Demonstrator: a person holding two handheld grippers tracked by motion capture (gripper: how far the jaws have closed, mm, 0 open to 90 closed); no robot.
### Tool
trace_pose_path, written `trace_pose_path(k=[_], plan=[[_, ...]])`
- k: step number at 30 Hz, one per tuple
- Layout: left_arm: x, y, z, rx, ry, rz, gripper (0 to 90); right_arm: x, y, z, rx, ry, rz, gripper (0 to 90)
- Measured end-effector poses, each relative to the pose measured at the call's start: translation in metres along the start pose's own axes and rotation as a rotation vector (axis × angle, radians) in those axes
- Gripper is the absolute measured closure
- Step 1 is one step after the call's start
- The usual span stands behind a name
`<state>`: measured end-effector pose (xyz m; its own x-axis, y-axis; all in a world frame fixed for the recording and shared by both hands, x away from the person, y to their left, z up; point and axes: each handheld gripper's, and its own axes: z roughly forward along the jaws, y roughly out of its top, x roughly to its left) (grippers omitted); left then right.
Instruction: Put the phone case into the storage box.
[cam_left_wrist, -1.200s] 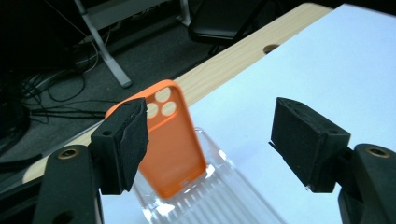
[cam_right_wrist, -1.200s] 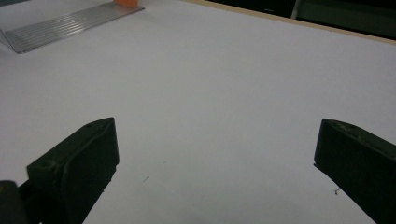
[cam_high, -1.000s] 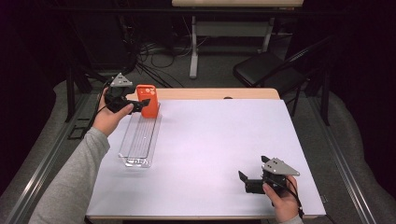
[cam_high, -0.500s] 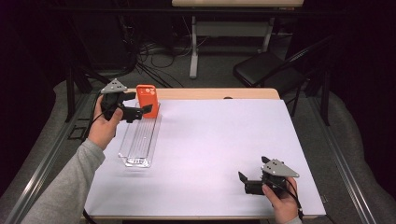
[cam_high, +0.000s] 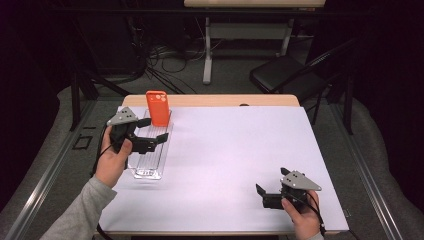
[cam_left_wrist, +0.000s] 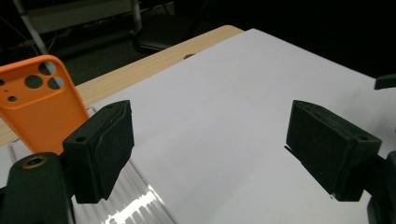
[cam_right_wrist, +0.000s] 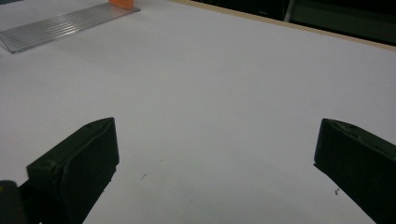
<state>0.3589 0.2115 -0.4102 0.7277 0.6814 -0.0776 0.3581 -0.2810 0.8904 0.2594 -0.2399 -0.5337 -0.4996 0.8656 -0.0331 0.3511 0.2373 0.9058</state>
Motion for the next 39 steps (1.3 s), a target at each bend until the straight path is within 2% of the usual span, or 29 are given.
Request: trace_pose_path(k=[2,4,7,10,14,19,21,25,32,34,39], plan=[[-0.006,-0.005,-0.002,-0.010,0.006,0.006,15.5,0.000,0.000,0.000,-0.002,0.002,0.003,0.0],[-0.012,-0.009,-0.005,-0.013,0.034,0.021,15.5,0.001,0.000,0.000,-0.003,0.004,0.001,0.0],[-0.020,-0.017,-0.007,0.002,0.027,0.019,15.5,0.001,0.000,-0.001,-0.003,0.006,0.001,0.0],[-0.027,-0.027,-0.009,0.003,0.039,0.028,15.5,0.001,0.001,-0.001,-0.006,0.008,0.001,0.0],[-0.035,-0.043,-0.008,-0.017,0.036,0.022,15.5,0.002,0.001,-0.002,-0.008,0.010,-0.001,0.0],[-0.038,-0.062,-0.009,-0.045,0.042,-0.001,15.5,0.003,0.001,-0.001,-0.006,0.010,-0.006,0.0],[-0.039,-0.069,-0.008,-0.042,0.046,0.005,15.5,0.003,0.000,-0.001,-0.005,0.010,-0.005,0.0],[-0.041,-0.080,-0.008,-0.038,-0.007,-0.011,15.5,0.003,0.000,-0.001,-0.011,0.008,-0.006,0.0],[-0.045,-0.098,-0.008,-0.056,0.013,0.001,15.5,0.001,-0.001,-0.002,-0.011,0.004,-0.004,0.0],[-0.045,-0.101,-0.009,-0.055,0.021,0.015,15.5,0.001,-0.002,-0.002,-0.008,0.003,-0.002,0.0],[-0.045,-0.111,-0.013,-0.077,0.000,0.039,15.5,0.001,-0.003,-0.002,-0.010,-0.002,-0.005,0.0]])
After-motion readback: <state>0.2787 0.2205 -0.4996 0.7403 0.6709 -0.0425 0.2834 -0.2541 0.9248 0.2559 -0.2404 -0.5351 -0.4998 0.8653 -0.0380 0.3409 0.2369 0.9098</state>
